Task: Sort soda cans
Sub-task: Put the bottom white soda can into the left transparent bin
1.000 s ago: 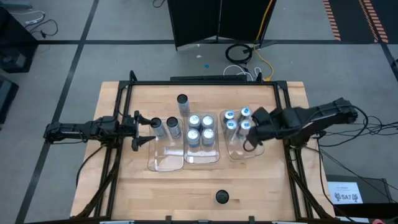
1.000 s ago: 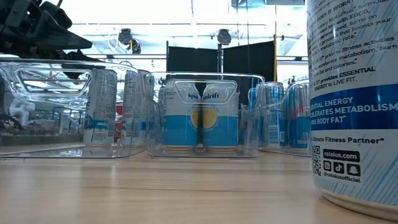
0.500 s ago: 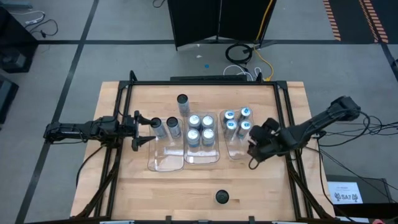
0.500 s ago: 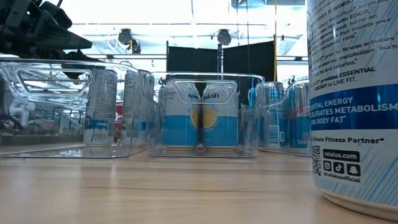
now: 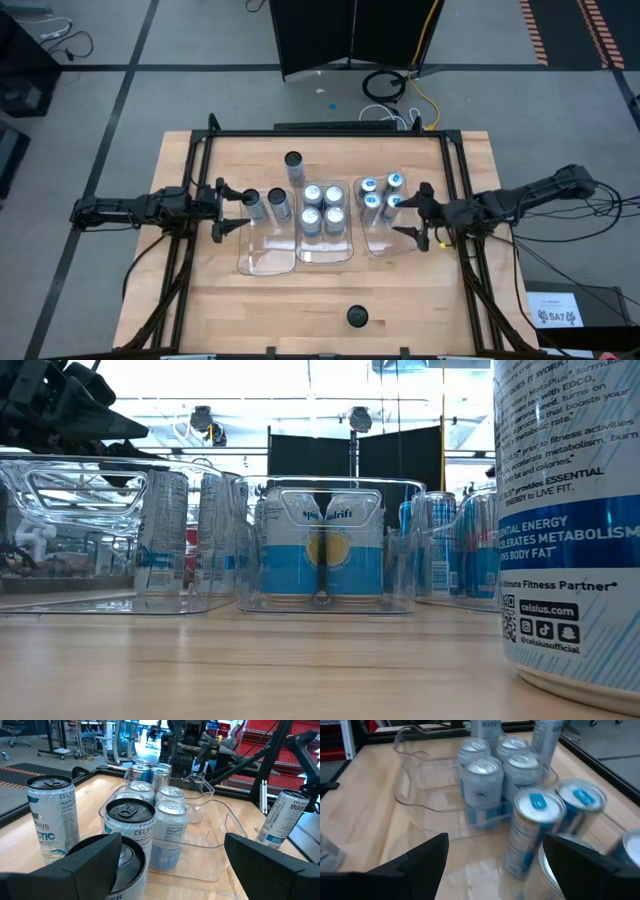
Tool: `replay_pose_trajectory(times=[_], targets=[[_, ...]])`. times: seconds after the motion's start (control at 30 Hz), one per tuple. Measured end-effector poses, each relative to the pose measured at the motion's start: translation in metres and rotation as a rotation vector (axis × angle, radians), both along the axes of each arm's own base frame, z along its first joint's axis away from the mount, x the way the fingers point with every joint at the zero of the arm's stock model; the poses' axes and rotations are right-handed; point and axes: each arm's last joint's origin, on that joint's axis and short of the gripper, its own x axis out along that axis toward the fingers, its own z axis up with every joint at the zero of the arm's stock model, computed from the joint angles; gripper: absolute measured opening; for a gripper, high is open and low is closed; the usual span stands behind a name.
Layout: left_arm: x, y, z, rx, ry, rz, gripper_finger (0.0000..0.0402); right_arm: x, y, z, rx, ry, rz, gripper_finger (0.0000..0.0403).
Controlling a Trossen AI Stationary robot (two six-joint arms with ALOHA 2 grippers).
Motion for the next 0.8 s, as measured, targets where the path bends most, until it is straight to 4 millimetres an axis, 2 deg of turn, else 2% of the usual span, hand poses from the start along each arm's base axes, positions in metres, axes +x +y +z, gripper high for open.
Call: replay_pose_trajectory(times=[0.3, 0.47, 0.57, 0.8], targets=[[0.0, 0.0, 0.0, 0.0, 0.0, 0.0, 0.0363, -0.019, -0.007, -0.04, 0.041, -0.141, 0.019, 0.0318], [0.0, 0.0, 0.0, 0.0, -0.001, 0.0, 0.0363, -0.024, -0.006, -0.055, 0.057, -0.258, 0.13, 0.0318], [0.0, 0.0, 0.0, 0.0, 0.0, 0.0, 0.0363, -0.027, -0.005, -0.055, 0.038, -0.313, 0.211, 0.0318], [0.0, 0.0, 0.0, 0.0, -0.005, 0.0, 0.0363, -0.034, -0.01, -0.048, 0.047, -0.384, 0.279, 0.0318]])
